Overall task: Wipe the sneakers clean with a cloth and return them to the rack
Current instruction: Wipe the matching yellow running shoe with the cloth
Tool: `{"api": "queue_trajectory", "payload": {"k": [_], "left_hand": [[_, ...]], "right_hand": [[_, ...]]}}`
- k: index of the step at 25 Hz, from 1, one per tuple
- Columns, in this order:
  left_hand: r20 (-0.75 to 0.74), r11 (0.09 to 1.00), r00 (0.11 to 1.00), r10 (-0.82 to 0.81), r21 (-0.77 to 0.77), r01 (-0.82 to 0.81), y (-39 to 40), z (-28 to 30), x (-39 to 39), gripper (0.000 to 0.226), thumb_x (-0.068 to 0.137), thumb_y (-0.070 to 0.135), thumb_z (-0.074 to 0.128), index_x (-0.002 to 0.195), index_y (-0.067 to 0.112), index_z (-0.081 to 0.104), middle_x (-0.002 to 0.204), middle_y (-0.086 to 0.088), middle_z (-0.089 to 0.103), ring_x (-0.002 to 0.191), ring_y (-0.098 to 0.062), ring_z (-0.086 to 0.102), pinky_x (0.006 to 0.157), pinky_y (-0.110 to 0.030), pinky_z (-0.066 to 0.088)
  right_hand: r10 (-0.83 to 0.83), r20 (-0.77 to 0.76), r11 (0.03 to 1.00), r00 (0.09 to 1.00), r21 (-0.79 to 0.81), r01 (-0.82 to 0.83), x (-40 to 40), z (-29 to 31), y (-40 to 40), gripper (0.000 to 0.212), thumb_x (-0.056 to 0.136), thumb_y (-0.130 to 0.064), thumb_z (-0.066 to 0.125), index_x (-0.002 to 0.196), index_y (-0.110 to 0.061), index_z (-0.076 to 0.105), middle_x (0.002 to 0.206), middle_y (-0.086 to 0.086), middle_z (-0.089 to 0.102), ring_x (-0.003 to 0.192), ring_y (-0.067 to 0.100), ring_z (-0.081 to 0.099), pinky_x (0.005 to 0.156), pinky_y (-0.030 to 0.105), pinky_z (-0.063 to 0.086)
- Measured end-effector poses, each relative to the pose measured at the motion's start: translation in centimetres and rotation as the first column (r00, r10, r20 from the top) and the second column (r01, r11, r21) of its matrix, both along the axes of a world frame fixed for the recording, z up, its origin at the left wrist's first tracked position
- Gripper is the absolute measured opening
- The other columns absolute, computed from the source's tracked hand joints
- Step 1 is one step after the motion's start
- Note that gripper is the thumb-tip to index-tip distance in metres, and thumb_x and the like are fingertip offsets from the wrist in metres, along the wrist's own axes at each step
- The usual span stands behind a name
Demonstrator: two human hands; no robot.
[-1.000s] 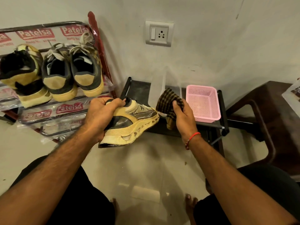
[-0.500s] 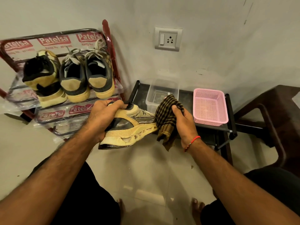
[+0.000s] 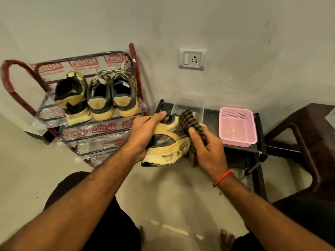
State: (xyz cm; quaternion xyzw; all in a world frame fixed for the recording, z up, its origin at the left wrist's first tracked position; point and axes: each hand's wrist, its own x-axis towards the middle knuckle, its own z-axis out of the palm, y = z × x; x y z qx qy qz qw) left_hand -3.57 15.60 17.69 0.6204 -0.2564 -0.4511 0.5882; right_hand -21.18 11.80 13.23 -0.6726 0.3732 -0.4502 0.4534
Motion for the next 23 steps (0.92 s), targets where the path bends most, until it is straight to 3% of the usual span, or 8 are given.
{"api": "queue_trajectory", "payload": {"k": [3, 5, 8, 11, 14, 17, 20, 23], "left_hand": [[-0.057, 1.0, 0.998, -0.009, -0.008, 0.009, 0.4, -2.5, -0.8, 0.069, 0.083, 0.057, 0.074, 0.103, -0.01, 0.072, 0.11, -0.035, 0.069, 0.094, -0.042, 0.07, 0.093, -0.049, 0.057], [0.019, 0.999, 0.999, -0.036, 0.035, 0.035, 0.4, -3.7, -0.6, 0.077, 0.08, 0.068, 0.067, 0.094, -0.007, 0.073, 0.102, -0.029, 0.073, 0.091, -0.035, 0.07, 0.089, -0.037, 0.058], [0.085, 0.979, 0.976, -0.201, 0.046, 0.198, 0.6, -4.9, -1.2, 0.114, 0.064, 0.086, 0.07, 0.104, -0.02, 0.062, 0.101, -0.039, 0.067, 0.084, -0.034, 0.061, 0.085, -0.045, 0.052], [-0.028, 0.984, 0.984, -0.176, -0.011, 0.175, 0.2, -4.9, -1.5, 0.122, 0.052, 0.083, 0.079, 0.108, -0.023, 0.057, 0.1, -0.033, 0.064, 0.087, -0.034, 0.057, 0.079, -0.045, 0.053], [-0.047, 0.992, 0.991, -0.124, -0.047, 0.121, -0.7, -5.0, -1.2, 0.116, 0.06, 0.081, 0.078, 0.111, -0.022, 0.056, 0.114, -0.047, 0.058, 0.093, -0.037, 0.059, 0.097, -0.064, 0.052], [-0.067, 0.997, 0.995, -0.072, -0.028, 0.071, -1.3, -5.2, -1.1, 0.093, 0.071, 0.075, 0.073, 0.101, -0.013, 0.068, 0.103, -0.038, 0.067, 0.086, -0.035, 0.064, 0.09, -0.053, 0.059], [-0.015, 0.996, 0.996, -0.091, -0.006, 0.091, -1.6, -5.4, -1.1, 0.06, 0.076, 0.068, 0.062, 0.068, 0.008, 0.069, 0.068, -0.01, 0.066, 0.064, -0.019, 0.062, 0.068, -0.03, 0.056], [-0.063, 0.996, 0.994, -0.087, -0.02, 0.086, -1.9, -5.7, -1.0, 0.085, 0.074, 0.07, 0.067, 0.095, -0.012, 0.068, 0.097, -0.035, 0.068, 0.083, -0.033, 0.066, 0.087, -0.051, 0.06]], "right_hand": [[0.134, -0.329, 0.913, 0.935, -0.325, -0.245, -0.6, -2.5, 2.9, 0.047, 0.101, -0.034, 0.056, 0.145, -0.018, 0.052, 0.151, -0.001, 0.05, 0.144, 0.015, 0.04, 0.117, 0.042, 0.037], [0.103, -0.545, 0.752, 0.832, -0.505, -0.424, -1.1, -3.9, 5.1, 0.051, 0.101, -0.034, 0.057, 0.149, -0.019, 0.046, 0.16, 0.0, 0.036, 0.152, 0.023, 0.023, 0.123, 0.047, 0.022], [0.017, -0.657, 0.634, 0.754, -0.576, -0.516, -2.7, -5.2, 5.5, 0.05, 0.103, -0.037, 0.049, 0.151, -0.02, 0.043, 0.161, 0.001, 0.034, 0.152, 0.024, 0.023, 0.123, 0.048, 0.022], [-0.048, -0.601, 0.807, 0.797, -0.494, -0.324, -4.6, -6.5, 1.3, 0.051, 0.102, -0.036, 0.046, 0.151, -0.021, 0.039, 0.16, -0.001, 0.034, 0.152, 0.019, 0.024, 0.12, 0.053, 0.027], [-0.109, -0.432, 0.972, 0.895, -0.234, 0.006, -4.7, -6.8, -1.4, 0.053, 0.102, -0.037, 0.048, 0.15, -0.027, 0.029, 0.156, -0.009, 0.031, 0.151, 0.018, 0.025, 0.119, 0.056, 0.029], [-0.011, -0.429, 0.943, 0.903, -0.306, -0.133, -1.4, -6.3, 2.0, 0.05, 0.103, -0.037, 0.046, 0.149, -0.021, 0.033, 0.158, -0.003, 0.029, 0.153, 0.021, 0.02, 0.123, 0.054, 0.021], [0.033, -0.565, 0.78, 0.825, -0.502, -0.375, -0.3, -5.9, 4.0, 0.051, 0.104, -0.035, 0.045, 0.15, -0.014, 0.04, 0.161, 0.003, 0.033, 0.153, 0.024, 0.02, 0.124, 0.051, 0.019], [-0.089, -0.566, 0.877, 0.819, -0.435, -0.205, -2.6, -6.0, -0.4, 0.052, 0.103, -0.043, 0.04, 0.149, -0.019, 0.042, 0.157, -0.005, 0.032, 0.152, 0.016, 0.017, 0.121, 0.055, 0.025]]}}
